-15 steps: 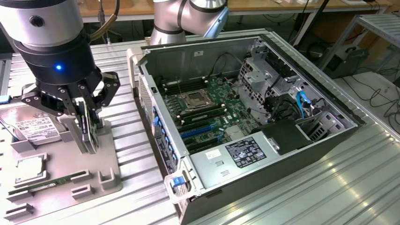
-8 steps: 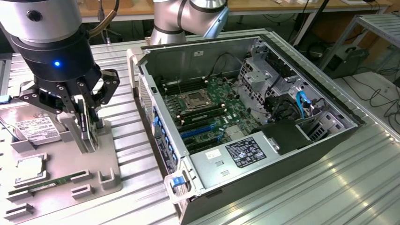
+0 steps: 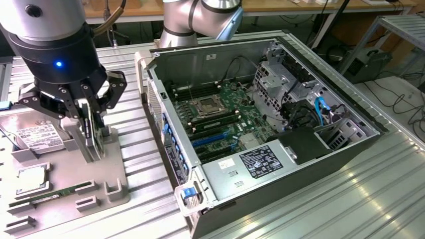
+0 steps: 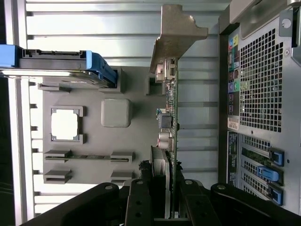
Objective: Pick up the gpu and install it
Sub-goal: 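Pick up the gpu and move the gpu toward the slot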
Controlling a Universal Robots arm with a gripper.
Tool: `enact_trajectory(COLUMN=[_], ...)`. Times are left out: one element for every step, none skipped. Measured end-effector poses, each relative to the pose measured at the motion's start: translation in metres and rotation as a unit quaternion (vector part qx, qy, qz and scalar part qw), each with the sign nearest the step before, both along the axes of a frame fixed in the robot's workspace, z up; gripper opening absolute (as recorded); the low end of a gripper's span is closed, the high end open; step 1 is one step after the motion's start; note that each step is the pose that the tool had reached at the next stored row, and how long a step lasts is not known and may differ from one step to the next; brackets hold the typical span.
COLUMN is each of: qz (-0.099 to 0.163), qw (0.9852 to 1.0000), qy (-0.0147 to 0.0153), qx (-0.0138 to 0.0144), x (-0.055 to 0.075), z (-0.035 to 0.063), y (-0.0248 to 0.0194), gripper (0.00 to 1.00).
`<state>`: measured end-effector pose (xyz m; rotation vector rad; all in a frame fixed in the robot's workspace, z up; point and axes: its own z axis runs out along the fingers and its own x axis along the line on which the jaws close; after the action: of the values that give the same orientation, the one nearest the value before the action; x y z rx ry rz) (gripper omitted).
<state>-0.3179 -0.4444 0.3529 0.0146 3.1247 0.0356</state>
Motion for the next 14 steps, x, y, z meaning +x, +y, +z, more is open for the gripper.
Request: enact_trajectory(qz=[0.000, 0.000, 0.000, 0.000, 0.000, 0.000, 0.000, 0.000, 0.000, 0.000, 0.000, 0.000, 0.000, 0.000], qw=[1.0000, 1.0000, 1.0000, 1.0000, 1.0000, 1.0000, 1.0000, 1.0000, 1.0000, 1.0000, 1.0000, 1.0000, 1.0000, 1.0000], qy=[0.0001, 0.0001, 0.0000, 0.0000, 0.0000, 0.0000, 0.0000, 0.0000, 0.0000, 0.0000, 0.0000, 0.0000, 0.0000, 0.0000], qx=[0.0000, 0.0000, 0.0000, 0.0000, 0.0000, 0.0000, 0.0000, 0.0001, 0.0001, 0.0001, 0.0002, 0.0002, 0.0003, 0.0003], x=[0.0000, 0.0000, 0.0000, 0.0000, 0.0000, 0.0000, 0.0000, 0.0000, 0.0000, 0.0000, 0.0000, 0.0000, 0.0000, 0.0000], z=[0.0004, 0.0010, 0.0015, 0.0021, 0.0027, 0.0033, 0.0036, 0.0039, 0.0042, 0.0045, 0.0047, 0.0050, 0.0053, 0.0057], y=[0.0000, 0.0000, 0.0000, -0.0001, 0.0000, -0.0001, -0.0001, -0.0003, -0.0004, -0.0005, -0.0006, -0.0006, -0.0007, -0.0007], gripper=[0.28, 0.28, 0.28, 0.28, 0.28, 0.28, 0.28, 0.28, 0.28, 0.28, 0.28, 0.28, 0.28, 0.28])
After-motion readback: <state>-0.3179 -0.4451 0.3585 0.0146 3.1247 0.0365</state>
